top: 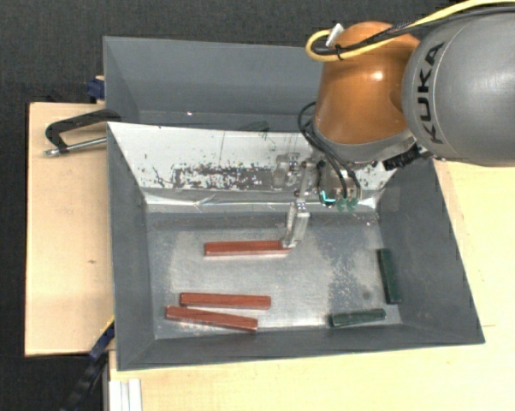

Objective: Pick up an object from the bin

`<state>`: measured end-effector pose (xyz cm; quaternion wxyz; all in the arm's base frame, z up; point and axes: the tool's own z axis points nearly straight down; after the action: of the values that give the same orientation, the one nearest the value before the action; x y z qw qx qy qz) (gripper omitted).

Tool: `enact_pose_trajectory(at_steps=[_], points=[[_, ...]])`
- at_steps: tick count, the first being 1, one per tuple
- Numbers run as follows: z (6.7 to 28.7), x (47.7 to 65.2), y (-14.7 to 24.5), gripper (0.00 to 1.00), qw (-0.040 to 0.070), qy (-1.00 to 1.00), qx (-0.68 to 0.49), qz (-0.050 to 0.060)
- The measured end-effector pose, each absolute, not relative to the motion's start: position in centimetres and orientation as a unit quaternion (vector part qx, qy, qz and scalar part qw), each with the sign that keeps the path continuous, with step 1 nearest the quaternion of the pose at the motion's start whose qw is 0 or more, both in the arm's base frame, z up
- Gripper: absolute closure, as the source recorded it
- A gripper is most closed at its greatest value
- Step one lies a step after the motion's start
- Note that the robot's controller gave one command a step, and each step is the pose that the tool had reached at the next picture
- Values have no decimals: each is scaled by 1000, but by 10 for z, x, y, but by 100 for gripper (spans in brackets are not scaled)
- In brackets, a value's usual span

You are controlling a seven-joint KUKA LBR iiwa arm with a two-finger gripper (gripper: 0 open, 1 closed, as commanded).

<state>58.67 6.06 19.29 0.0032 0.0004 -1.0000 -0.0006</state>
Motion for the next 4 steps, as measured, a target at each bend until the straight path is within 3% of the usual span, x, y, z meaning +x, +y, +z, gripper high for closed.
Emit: enact_pose_trajectory(at_steps=[1, 2, 3, 4], points=[[198, 588, 60, 0, -1, -1000, 0, -1], [144, 559, 50, 0, -4, -1000, -7, -1], [74, 589, 94, 100, -2, -992, -128, -1], [74, 589, 94, 100, -2, -992, -128, -1]])
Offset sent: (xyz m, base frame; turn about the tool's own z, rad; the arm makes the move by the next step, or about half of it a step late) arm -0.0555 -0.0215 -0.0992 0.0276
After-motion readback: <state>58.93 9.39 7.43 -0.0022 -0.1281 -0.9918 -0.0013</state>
